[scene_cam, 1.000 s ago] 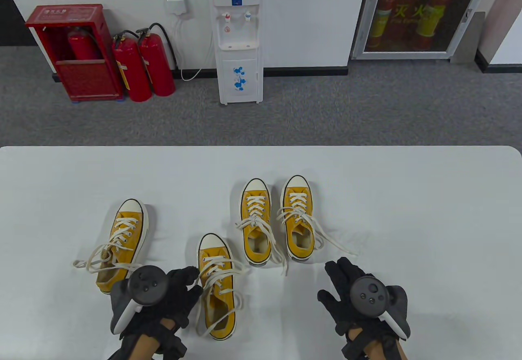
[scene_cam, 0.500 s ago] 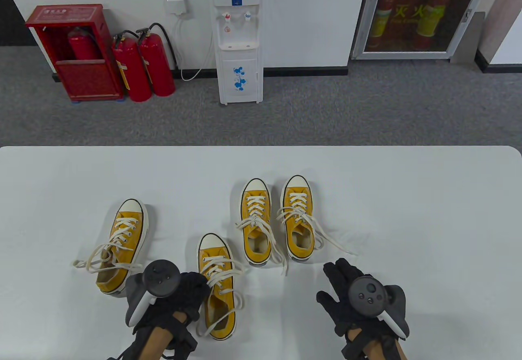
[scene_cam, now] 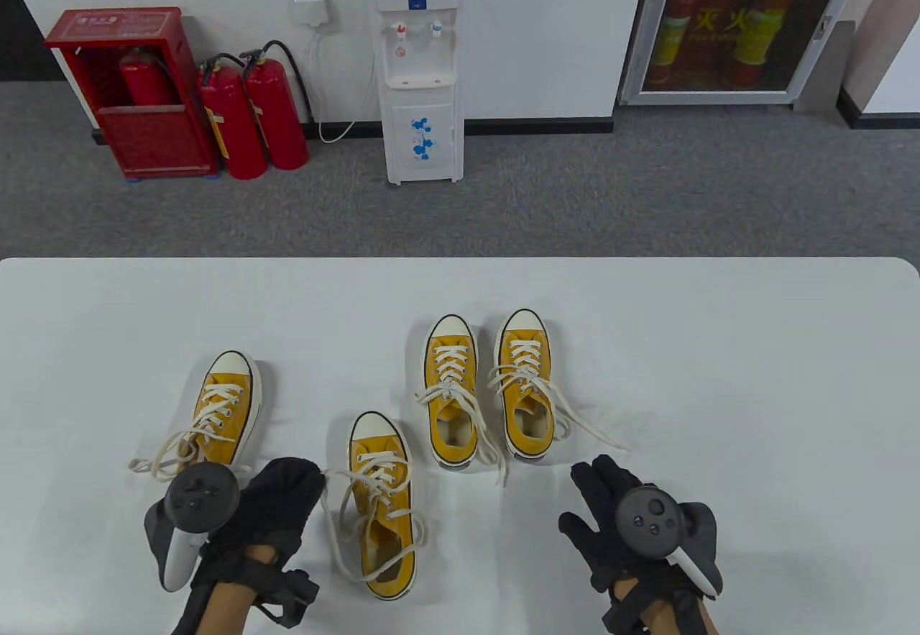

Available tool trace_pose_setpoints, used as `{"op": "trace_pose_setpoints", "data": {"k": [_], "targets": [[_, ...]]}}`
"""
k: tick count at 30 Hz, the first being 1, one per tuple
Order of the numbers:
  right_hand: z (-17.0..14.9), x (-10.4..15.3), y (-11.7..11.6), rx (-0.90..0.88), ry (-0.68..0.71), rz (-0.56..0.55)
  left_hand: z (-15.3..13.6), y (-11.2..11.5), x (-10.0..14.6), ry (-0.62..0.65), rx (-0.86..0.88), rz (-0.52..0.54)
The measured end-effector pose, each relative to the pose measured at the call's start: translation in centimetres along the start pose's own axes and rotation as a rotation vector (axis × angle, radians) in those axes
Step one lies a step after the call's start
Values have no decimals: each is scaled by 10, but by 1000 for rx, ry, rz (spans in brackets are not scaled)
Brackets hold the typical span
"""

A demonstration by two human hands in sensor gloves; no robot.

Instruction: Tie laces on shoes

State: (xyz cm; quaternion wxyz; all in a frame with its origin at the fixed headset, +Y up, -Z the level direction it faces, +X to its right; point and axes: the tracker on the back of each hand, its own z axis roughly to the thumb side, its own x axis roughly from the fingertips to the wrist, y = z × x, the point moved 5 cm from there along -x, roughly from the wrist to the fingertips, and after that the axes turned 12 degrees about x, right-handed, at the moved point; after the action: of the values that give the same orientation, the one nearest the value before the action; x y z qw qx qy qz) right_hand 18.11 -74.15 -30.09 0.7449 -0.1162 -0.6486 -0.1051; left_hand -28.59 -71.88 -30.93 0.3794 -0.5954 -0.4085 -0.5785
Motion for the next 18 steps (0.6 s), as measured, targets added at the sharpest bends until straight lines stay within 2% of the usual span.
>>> {"op": "trace_pose_setpoints", "data": {"k": [12,18], "targets": [[-2,0,-1,-6,-7,9,2,-42,12,111,325,150],[-2,-1,-1,-11,-2,9,4,-46,13,156,536,55]]}}
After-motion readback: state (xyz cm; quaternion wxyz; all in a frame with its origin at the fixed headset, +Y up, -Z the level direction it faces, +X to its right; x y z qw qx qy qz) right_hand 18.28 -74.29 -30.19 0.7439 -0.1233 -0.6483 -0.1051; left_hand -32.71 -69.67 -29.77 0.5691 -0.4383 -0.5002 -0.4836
